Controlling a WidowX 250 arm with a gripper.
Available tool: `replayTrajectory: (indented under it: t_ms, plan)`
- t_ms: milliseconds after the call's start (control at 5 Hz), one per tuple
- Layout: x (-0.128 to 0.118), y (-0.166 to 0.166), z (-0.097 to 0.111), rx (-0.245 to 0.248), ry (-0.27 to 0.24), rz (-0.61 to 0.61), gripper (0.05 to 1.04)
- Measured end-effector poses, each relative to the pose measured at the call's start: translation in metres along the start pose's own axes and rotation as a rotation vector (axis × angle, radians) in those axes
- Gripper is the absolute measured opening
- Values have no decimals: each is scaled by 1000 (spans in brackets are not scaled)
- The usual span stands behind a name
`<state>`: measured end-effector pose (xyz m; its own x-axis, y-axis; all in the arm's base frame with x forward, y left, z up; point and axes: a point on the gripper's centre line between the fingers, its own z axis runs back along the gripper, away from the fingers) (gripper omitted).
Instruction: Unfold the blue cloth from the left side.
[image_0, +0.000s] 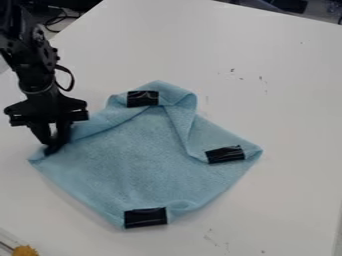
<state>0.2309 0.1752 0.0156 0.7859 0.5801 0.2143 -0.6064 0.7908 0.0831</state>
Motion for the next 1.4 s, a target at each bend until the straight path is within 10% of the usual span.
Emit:
replayTrajectory:
  t_ms: [400,1000,1400]
  plan:
    - [25,38,12,77,-30,-53,1009]
    - [65,69,5,129,-20,-299,1000]
    - [77,52,48,199,-116,-629,1000]
